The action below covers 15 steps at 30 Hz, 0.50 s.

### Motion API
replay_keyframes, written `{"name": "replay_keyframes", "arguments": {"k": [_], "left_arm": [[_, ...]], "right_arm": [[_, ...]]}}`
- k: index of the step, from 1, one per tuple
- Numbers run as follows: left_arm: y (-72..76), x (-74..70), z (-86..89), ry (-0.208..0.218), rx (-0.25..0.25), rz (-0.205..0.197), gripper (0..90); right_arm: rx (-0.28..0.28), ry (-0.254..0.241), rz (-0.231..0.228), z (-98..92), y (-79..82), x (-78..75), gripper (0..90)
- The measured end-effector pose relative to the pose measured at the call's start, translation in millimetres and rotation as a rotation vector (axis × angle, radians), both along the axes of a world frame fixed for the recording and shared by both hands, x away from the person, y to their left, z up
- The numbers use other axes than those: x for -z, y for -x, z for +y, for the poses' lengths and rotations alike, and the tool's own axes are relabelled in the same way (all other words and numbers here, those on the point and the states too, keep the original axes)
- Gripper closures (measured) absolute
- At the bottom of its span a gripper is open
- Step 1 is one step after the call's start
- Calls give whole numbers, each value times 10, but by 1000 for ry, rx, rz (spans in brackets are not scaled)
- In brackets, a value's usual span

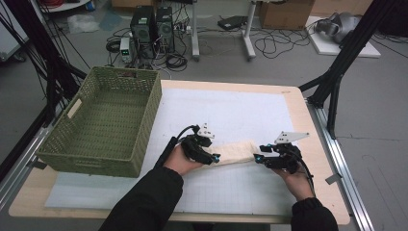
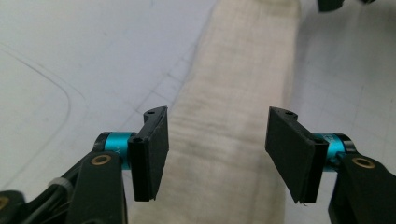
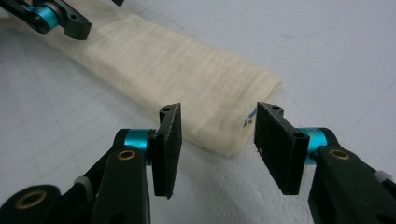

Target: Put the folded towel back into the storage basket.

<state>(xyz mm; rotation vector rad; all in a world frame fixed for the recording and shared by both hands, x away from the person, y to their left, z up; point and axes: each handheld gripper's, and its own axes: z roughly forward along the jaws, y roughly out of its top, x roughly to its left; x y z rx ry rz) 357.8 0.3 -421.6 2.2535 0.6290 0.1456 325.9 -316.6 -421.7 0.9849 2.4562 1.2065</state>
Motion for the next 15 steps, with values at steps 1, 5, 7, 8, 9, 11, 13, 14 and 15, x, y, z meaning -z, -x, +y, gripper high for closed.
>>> {"name": "replay_keyframes", "arguments": {"k": [1,5,7,8,9,11,13,14,15], "left_arm": [[-20,22,6,-14,9,15,388],[-38,81,-19,-22,43,53,367],[-36,120,-49,-42,57,60,360],[-36,123,-55,-39,60,59,344],[-41,126,-57,-30,55,62,343],[-49,127,-42,-25,61,70,341],[-57,115,-27,-31,64,62,336],[-54,118,-26,-35,61,66,331],[-52,120,-27,-37,64,61,328]], "right_arm": [[-5,3,2,-14,16,4,527],[1,9,13,-65,54,32,489],[5,-4,22,-90,71,40,471],[7,-9,25,-96,85,39,456],[4,-15,27,-100,94,39,431],[6,-20,34,-105,118,43,403],[3,-25,38,-113,145,44,385],[6,-25,39,-117,166,39,377],[6,-28,36,-118,178,33,374]]}}
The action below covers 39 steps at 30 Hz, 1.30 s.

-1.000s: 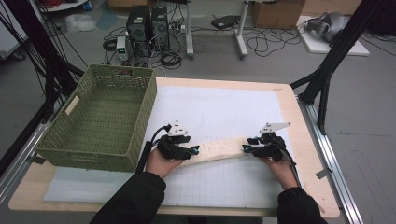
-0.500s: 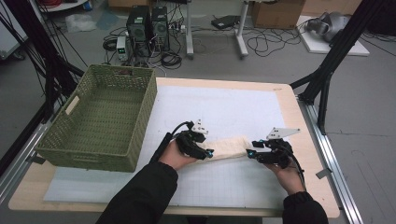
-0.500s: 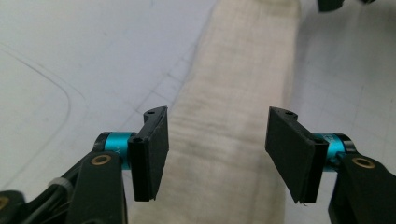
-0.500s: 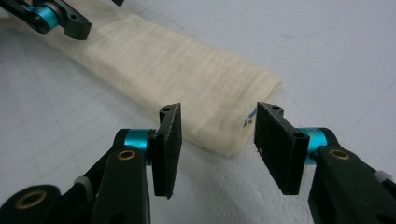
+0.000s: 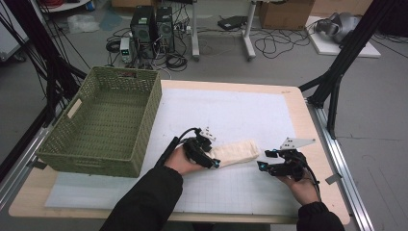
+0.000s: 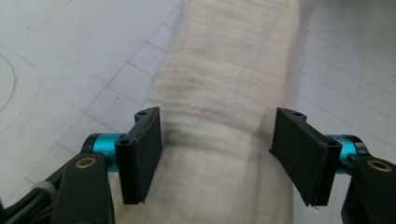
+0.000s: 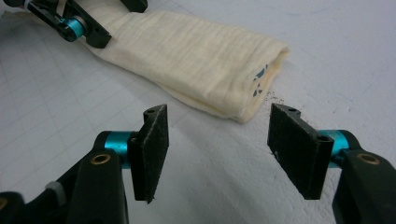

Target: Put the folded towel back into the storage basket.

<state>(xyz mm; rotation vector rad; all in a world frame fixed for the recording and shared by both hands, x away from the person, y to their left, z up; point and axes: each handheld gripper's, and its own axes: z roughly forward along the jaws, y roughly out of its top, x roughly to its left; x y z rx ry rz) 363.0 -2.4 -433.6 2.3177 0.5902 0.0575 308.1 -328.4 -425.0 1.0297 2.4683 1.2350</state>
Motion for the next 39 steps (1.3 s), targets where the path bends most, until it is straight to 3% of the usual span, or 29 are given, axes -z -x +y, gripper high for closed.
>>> {"name": "replay_keyframes", "arguments": {"k": [12,14,17,22,25,28,34,39], "left_arm": [[48,-50,-29,-42,-4,-23,318],[47,-94,-48,-77,8,-36,321],[38,-169,-81,-74,24,-47,325],[-5,-54,-112,-113,21,-18,318],[3,-36,-130,-110,30,-30,292],[-9,-25,-98,-85,31,-14,275],[43,9,-72,-70,33,-60,290],[46,17,-42,-59,36,-66,307]], "right_arm": [[-6,0,5,-15,94,-8,330],[-7,1,0,-11,93,-7,326],[-12,1,-1,-5,93,-8,321],[-11,-3,-7,-8,100,-23,319],[-9,-7,-8,-24,104,-24,319],[-6,-3,-9,-24,100,-16,318],[-9,4,-15,-2,105,-17,307],[-6,8,-12,0,111,-16,297]]}}
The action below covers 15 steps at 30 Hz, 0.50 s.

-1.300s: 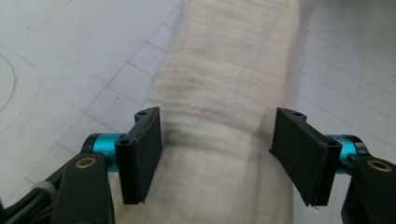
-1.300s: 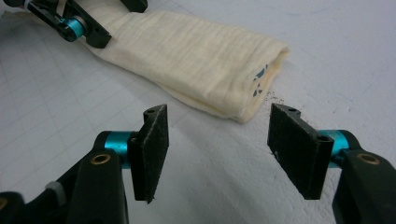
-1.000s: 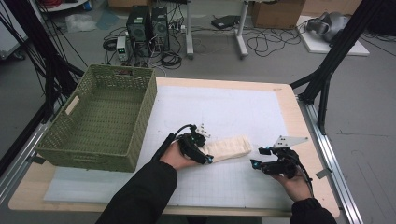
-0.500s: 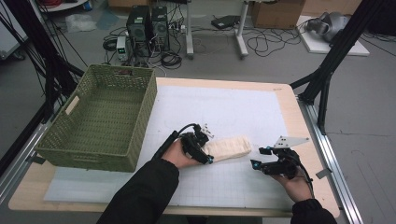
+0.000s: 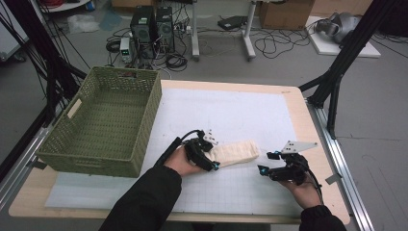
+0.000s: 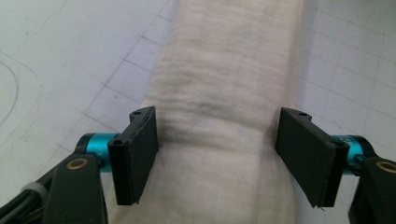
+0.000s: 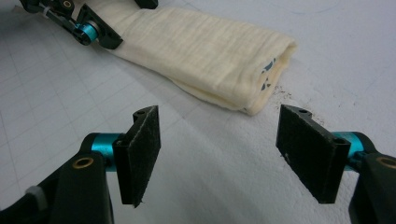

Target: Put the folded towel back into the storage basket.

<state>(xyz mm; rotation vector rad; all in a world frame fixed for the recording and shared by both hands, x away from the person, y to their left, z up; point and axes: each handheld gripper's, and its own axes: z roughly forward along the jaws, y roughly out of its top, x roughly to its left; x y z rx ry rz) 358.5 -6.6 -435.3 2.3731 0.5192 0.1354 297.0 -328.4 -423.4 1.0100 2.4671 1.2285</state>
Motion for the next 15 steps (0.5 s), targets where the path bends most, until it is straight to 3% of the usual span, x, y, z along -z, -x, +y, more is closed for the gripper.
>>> {"name": "replay_keyframes", "arguments": {"k": [8,15], "left_arm": [[34,3,-28,-18,-12,-28,333],[33,-7,-28,-24,-28,-35,383]], "right_arm": [[17,3,-10,-13,0,3,259],[27,3,-51,-14,12,-26,221]]}}
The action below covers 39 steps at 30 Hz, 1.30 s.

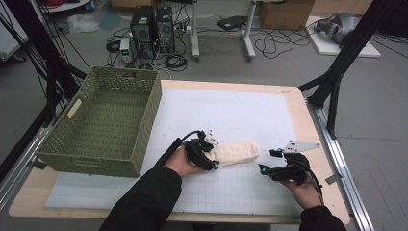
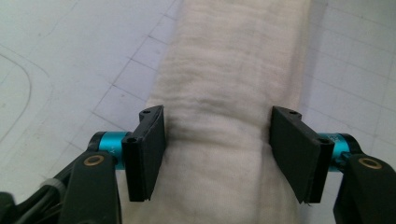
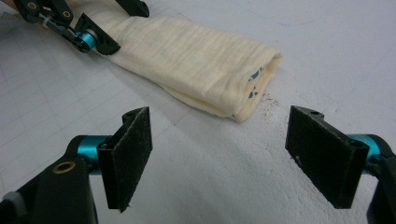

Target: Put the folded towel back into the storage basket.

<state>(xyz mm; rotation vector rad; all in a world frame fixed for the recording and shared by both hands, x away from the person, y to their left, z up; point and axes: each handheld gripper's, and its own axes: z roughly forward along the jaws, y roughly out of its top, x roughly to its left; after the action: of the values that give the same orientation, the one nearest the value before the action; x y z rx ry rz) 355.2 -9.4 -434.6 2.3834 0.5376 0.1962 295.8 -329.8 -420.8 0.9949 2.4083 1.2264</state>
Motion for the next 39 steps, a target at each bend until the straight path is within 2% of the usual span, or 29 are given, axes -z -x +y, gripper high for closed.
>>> {"name": "replay_keyframes", "arguments": {"k": [9,16,22,27,31,35,39], "left_arm": [[-26,-15,9,0,-31,2,479],[-65,-23,36,8,-56,9,588],[-95,-38,38,-1,-85,17,694],[-103,-39,45,1,-96,18,730],[-120,-35,63,15,-112,33,761],[-132,-20,88,47,-134,51,777],[-157,-11,118,75,-158,87,786]], "right_arm": [[-2,-1,-7,4,1,-10,220],[3,-4,-11,-26,-13,3,217],[9,-4,-9,-42,0,8,208],[19,-7,-6,-68,0,24,198],[22,-8,-5,-81,4,35,193],[24,-11,-8,-88,2,40,189],[23,-8,-4,-92,8,51,182]]}}
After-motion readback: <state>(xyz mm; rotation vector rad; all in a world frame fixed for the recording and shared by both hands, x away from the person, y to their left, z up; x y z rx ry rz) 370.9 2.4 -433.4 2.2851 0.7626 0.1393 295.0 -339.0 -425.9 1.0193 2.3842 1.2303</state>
